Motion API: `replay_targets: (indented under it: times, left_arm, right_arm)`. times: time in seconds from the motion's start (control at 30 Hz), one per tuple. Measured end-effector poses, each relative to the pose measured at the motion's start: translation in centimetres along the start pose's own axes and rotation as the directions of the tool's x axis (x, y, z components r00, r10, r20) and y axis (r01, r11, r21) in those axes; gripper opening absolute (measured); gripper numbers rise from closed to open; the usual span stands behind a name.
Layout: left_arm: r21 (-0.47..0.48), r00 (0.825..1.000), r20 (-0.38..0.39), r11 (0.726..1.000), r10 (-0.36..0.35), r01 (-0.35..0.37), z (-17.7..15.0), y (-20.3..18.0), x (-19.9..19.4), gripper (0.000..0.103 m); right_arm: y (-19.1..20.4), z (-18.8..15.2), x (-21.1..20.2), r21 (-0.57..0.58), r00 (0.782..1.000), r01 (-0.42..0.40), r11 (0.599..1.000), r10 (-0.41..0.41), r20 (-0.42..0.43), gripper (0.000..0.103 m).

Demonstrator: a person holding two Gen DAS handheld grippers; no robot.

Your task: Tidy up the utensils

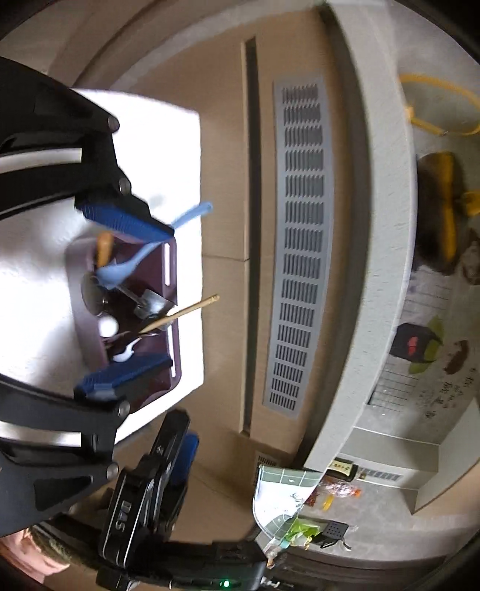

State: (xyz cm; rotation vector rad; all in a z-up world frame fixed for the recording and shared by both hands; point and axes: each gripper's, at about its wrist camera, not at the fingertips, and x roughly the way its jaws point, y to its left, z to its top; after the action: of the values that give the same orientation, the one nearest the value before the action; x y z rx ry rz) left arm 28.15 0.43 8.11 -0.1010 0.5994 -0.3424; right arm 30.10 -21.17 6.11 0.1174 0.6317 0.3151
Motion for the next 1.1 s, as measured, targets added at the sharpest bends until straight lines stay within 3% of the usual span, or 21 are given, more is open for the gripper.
replay_targets:
  times: [0.17, 0.23, 0.43, 0.63, 1.1]
  left_arm:
    - [-0.012, 0.990, 0.090, 0.994, 0.107, -0.106, -4.9, -1.5, -4.9, 0.087]
    - [-0.016, 0.980, 0.127, 0.988, 0.156, -0.155, -7.2, -2.1, -6.7, 0.099]
    - [-0.012, 0.945, 0.197, 0.965, 0.260, -0.263, -13.5, -4.3, -10.3, 0.103]
    - [-0.041, 0.957, 0.133, 0.966, 0.259, -0.256, -16.0, -4.9, -10.6, 0.103]
    - [0.004, 0.957, 0.085, 0.960, 0.278, -0.280, -17.0, -6.1, -10.3, 0.103]
  right_arm:
    - [1.8, -4.1, -5.2, -0.028, 0.993, 0.084, 0.996, -0.081, 0.087, 0.098]
    - [2.5, -5.9, -7.0, -0.031, 0.985, 0.129, 0.991, -0.125, 0.121, 0.103]
    - [4.6, -11.9, -11.1, -0.065, 0.944, 0.295, 0.953, -0.281, 0.173, 0.103]
    - [5.1, -15.2, -12.5, -0.063, 0.929, 0.346, 0.936, -0.333, 0.164, 0.103]
    - [4.0, -16.6, -12.1, -0.044, 0.937, 0.339, 0.940, -0.332, 0.110, 0.103]
